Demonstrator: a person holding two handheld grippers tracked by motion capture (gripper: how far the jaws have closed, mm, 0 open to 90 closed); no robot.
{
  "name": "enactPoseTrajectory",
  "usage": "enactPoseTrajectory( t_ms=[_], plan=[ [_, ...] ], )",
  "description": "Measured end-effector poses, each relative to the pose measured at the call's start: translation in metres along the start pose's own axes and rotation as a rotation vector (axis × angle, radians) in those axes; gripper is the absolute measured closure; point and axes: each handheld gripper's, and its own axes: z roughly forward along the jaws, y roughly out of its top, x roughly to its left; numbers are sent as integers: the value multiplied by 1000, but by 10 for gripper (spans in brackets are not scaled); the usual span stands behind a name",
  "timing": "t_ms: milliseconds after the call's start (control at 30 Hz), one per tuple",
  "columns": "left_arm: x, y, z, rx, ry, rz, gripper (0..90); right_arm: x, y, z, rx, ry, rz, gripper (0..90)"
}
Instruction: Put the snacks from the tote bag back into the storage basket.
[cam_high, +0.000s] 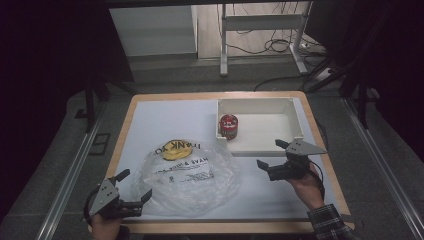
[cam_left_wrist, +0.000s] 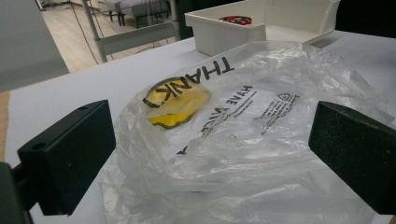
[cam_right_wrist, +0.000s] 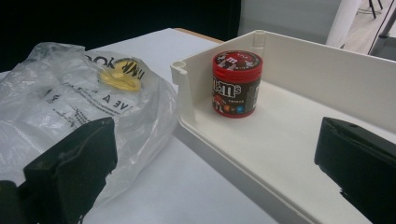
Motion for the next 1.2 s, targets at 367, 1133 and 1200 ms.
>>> enactPoseTrajectory(
  t_ms=[367, 1133, 1200],
  plan=[
    [0, 0, 0, 0, 0, 0, 6, 2, -6, -11, -9, -12, 13, 0],
    [0, 0, 0, 0, 4, -3, 6, 7, -22, -40, 6, -67, -1, 0],
    [0, 0, 0, -5, 2, -7, 6, 7, -24, -42, 9, -72, 1, 0]
  ],
)
